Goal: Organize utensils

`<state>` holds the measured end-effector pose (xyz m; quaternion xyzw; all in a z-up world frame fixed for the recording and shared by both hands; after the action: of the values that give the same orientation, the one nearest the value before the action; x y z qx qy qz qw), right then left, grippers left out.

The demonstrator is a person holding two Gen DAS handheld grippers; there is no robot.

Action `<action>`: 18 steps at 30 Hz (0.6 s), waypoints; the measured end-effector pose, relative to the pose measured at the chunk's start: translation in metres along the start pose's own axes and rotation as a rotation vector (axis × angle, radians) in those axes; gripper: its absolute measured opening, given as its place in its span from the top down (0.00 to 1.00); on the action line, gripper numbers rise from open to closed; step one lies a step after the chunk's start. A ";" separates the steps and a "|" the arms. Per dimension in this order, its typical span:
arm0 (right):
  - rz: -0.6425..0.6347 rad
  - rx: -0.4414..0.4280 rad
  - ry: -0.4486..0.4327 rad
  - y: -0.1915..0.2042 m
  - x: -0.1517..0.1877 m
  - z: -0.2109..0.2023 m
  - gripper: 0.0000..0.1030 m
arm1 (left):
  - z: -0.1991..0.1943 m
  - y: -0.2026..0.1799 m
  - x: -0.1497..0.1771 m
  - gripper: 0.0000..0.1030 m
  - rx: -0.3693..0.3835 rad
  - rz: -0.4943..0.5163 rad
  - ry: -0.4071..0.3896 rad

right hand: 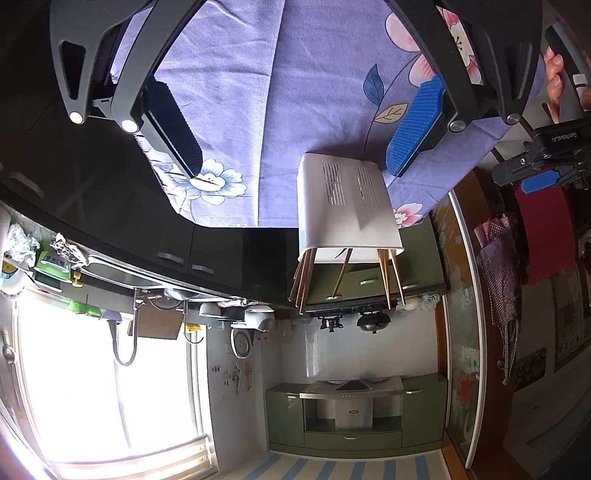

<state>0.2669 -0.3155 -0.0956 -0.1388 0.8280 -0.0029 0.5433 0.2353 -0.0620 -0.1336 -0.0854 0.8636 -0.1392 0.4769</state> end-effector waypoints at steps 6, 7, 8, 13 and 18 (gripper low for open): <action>-0.011 0.010 -0.007 -0.005 0.006 -0.028 0.05 | -0.022 0.005 0.006 0.07 -0.011 -0.022 -0.015; -0.012 0.015 -0.008 -0.006 0.006 -0.034 0.05 | -0.027 0.005 0.007 0.07 -0.008 -0.029 -0.016; -0.013 0.018 -0.013 -0.007 0.007 -0.041 0.05 | -0.031 0.004 0.007 0.07 -0.009 -0.030 -0.017; -0.004 0.020 -0.032 -0.011 0.011 -0.071 0.05 | -0.056 0.003 0.010 0.07 -0.039 -0.002 -0.045; -0.003 0.023 -0.041 -0.014 0.013 -0.098 0.04 | -0.076 -0.003 0.014 0.07 -0.016 0.000 -0.034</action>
<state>0.1772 -0.3465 -0.0646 -0.1336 0.8163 -0.0103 0.5619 0.1635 -0.0560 -0.1051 -0.0915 0.8565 -0.1306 0.4909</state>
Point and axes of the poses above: each gripper's, at about its wrist camera, not at the fingertips, and z roughly the way its jaws point, y to its left, x to its underside, the point moved 10 cm from there along z, roughly the way its jaws point, and after that the axes turned 14 degrees about -z, right-handed, at the moved point
